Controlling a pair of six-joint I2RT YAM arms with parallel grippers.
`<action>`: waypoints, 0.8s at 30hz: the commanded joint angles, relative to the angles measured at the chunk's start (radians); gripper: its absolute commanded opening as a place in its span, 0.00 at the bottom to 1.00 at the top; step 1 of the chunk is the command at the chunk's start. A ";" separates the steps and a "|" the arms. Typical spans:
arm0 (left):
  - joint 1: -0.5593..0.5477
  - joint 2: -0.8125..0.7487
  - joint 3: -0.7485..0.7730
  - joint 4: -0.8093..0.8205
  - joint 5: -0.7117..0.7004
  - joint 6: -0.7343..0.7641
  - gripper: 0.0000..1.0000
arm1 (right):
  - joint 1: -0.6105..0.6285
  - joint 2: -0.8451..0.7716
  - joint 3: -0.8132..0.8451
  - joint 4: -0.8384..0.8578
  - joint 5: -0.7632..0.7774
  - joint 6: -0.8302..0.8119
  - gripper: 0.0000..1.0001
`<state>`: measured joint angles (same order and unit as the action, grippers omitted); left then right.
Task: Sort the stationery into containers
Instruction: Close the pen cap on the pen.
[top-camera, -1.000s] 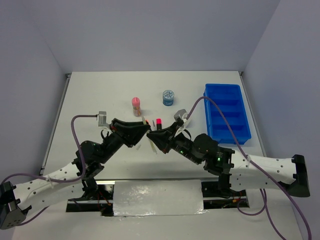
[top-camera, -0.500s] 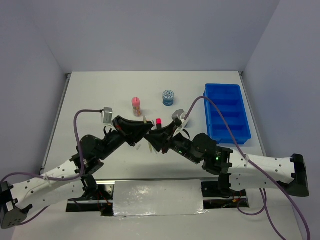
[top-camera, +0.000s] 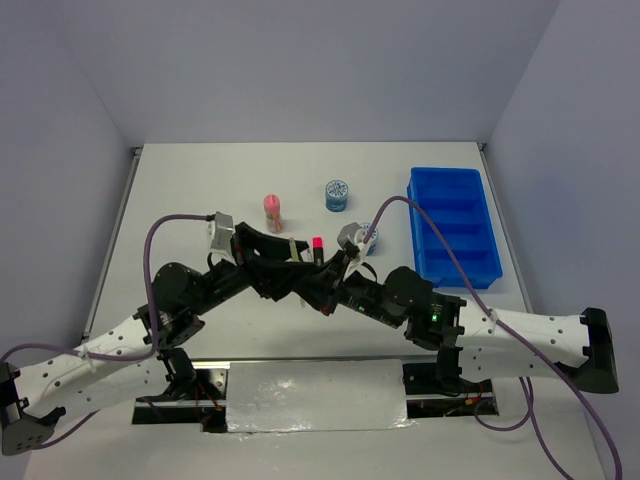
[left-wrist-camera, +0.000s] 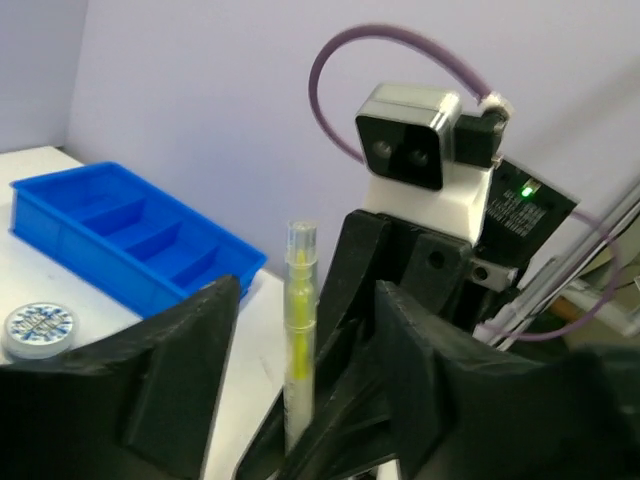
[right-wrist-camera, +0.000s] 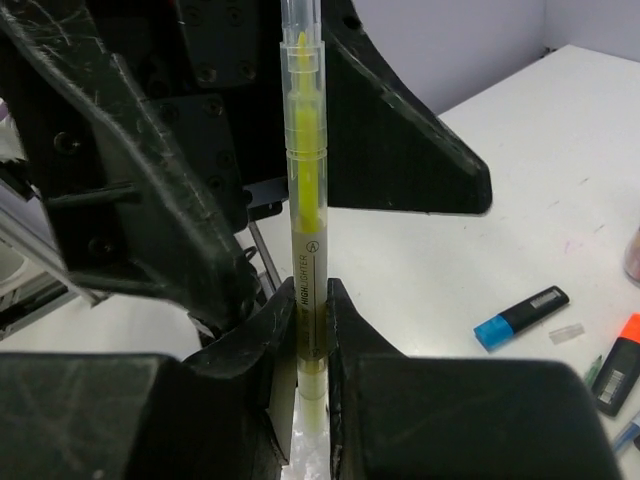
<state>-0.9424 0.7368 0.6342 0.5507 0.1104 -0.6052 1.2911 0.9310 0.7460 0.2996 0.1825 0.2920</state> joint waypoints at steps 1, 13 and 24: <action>-0.004 0.007 0.056 -0.017 -0.003 0.027 0.77 | -0.004 -0.017 0.006 0.018 -0.018 -0.011 0.00; -0.004 -0.025 0.142 -0.124 -0.106 0.088 0.92 | -0.004 -0.004 0.019 -0.031 0.031 -0.014 0.00; -0.004 -0.017 0.142 -0.143 -0.106 0.073 0.61 | -0.004 -0.011 0.019 -0.024 0.012 -0.011 0.00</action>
<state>-0.9440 0.7212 0.7532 0.3706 0.0193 -0.5465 1.2907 0.9283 0.7448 0.2611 0.1970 0.2905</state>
